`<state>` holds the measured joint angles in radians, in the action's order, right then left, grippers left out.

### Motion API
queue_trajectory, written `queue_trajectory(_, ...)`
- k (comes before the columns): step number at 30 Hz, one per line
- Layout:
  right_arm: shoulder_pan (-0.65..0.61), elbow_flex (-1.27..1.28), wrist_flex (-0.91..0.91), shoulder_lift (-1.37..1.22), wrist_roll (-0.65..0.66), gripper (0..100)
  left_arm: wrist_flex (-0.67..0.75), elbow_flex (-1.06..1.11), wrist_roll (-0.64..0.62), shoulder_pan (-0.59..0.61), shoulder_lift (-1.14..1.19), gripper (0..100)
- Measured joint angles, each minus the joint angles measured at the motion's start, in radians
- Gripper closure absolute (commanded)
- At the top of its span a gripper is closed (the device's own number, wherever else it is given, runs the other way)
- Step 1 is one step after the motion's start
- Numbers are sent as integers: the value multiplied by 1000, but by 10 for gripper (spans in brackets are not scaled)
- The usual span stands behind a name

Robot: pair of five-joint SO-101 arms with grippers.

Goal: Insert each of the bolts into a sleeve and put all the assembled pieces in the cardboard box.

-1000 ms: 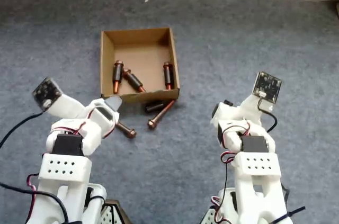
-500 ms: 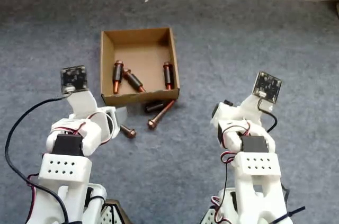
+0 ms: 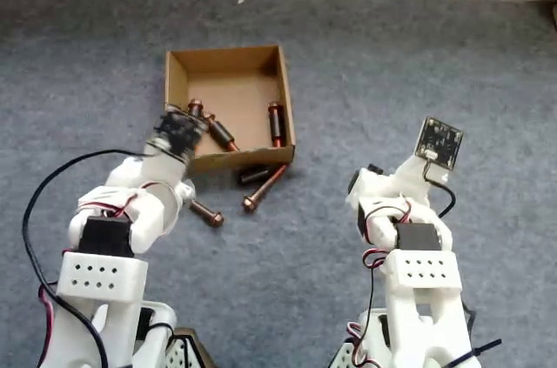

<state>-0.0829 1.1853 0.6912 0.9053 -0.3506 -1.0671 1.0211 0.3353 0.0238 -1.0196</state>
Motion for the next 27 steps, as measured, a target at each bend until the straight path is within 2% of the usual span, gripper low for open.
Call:
queue_trajectory(4, 0, 0, 0, 0, 0, 993, -95, -51, 166, -66, 0, 849)
queue_trajectory(10, 0, 0, 0, 0, 0, 993, -120, -63, 351, -124, 29, 848)
queue_trajectory(18, 0, 0, 0, 0, 0, 993, -120, -181, 572, -147, 368, 848)
queue_trajectory(27, 0, 0, 0, 0, 0, 993, -161, -315, 924, -144, 697, 848)
